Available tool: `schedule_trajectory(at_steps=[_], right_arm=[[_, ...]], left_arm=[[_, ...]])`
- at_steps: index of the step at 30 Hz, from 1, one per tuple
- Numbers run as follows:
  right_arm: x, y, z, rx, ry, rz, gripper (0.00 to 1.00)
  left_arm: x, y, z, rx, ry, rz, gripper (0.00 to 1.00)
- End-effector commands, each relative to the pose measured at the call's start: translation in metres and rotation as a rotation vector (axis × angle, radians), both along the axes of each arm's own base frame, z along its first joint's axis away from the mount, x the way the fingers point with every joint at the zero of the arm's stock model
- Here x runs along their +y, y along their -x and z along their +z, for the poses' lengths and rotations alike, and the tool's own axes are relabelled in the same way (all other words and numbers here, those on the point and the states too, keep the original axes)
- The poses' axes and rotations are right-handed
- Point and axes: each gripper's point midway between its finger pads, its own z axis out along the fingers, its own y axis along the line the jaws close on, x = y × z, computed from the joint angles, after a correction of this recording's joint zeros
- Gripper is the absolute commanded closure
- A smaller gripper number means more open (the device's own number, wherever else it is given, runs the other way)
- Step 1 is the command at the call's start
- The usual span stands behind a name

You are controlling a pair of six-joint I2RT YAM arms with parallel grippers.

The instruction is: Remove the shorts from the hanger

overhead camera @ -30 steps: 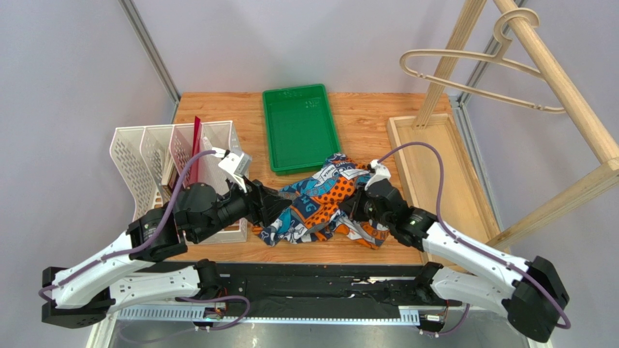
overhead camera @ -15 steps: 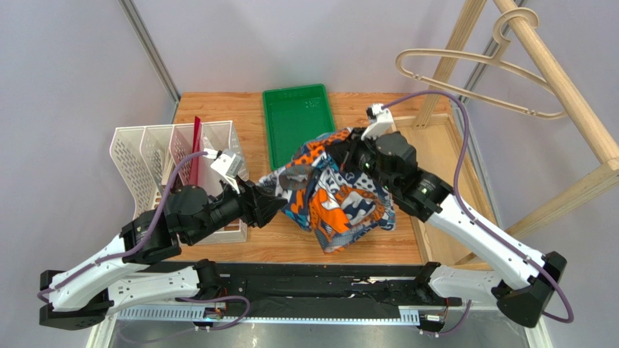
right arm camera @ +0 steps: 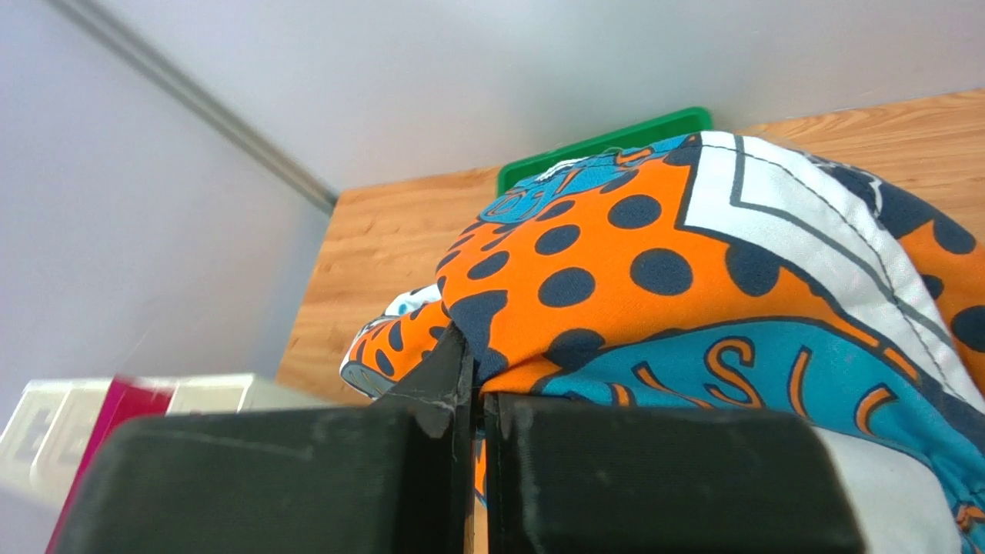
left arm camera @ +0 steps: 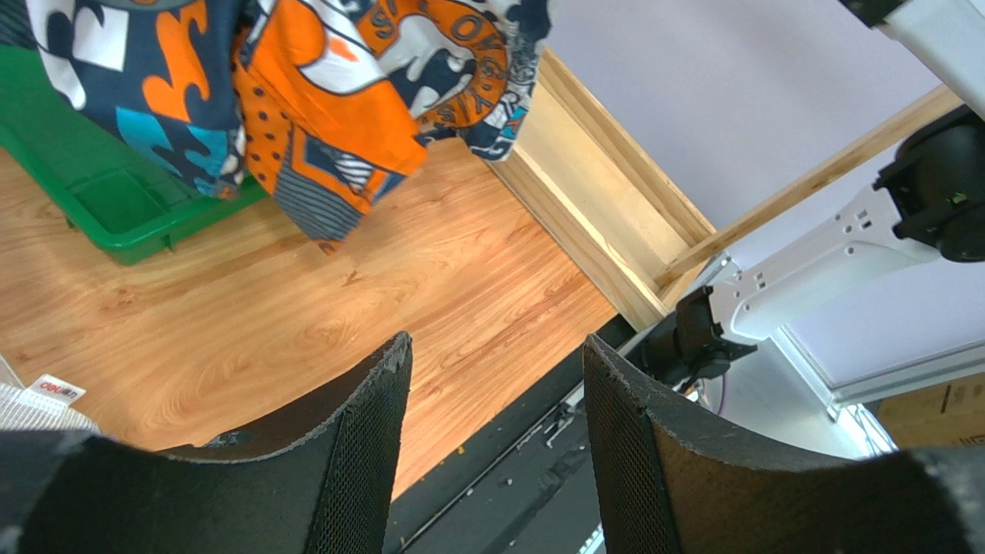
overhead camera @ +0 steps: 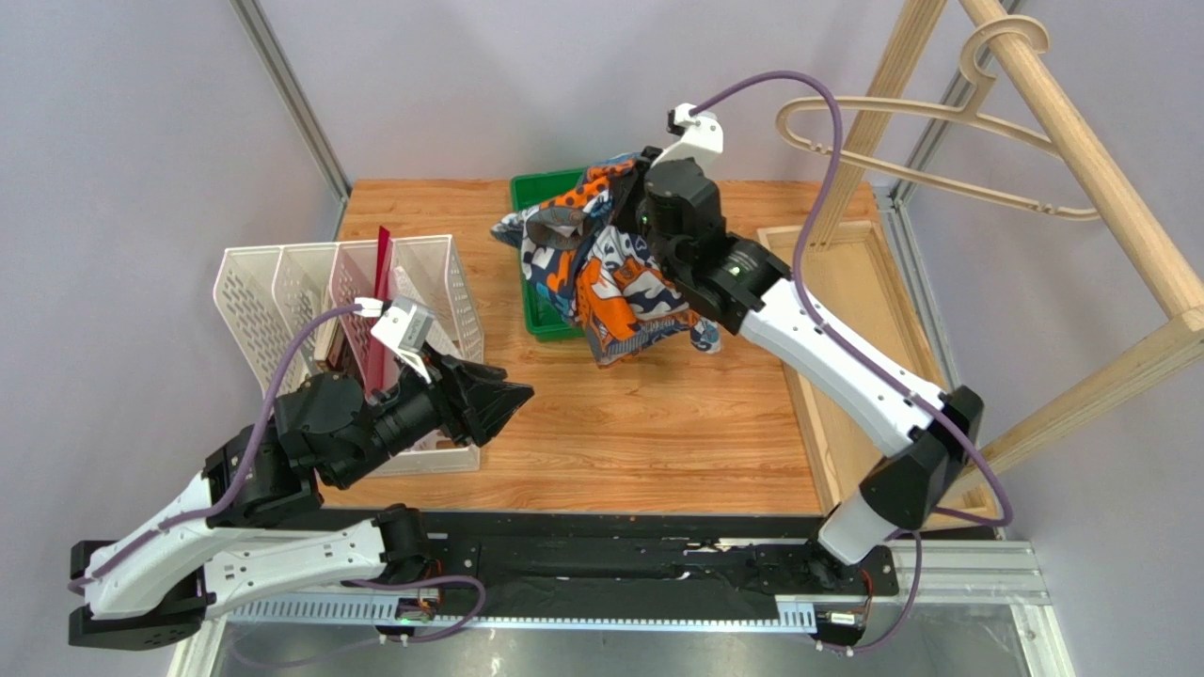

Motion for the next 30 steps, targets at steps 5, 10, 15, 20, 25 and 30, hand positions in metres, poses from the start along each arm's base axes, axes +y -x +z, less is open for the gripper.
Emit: schedule_trajectory(at_steps=[5,10,15,20,25,30], right_arm=[[-0.003,-0.060,0.020,-0.081,-0.069,-0.298,1.00],[0.008,-0.099,-0.013,-0.076,0.006,-0.456,1.00],[0.030,-0.130,-0.020,-0.121,0.075,-0.467,1.00],[0.063,-0.155,-0.070,-0.092,0.125,-0.351,1.00],[0.080,-0.164,-0.111,-0.041,0.120,-0.287,1.00],[0.088,-0.171,-0.155,0.051,0.103,-0.243,0.98]], left_arm=[[0.007,0.003,0.006,-0.022,-0.006,-0.005,0.38],[0.012,0.006,0.007,-0.017,-0.017,-0.010,0.38],[0.018,0.006,0.000,-0.006,-0.022,0.004,0.38],[0.024,0.007,-0.003,-0.008,-0.013,0.018,0.38],[0.026,0.006,-0.005,-0.010,-0.021,0.026,0.38],[0.024,0.005,-0.006,-0.007,-0.024,0.025,0.38]])
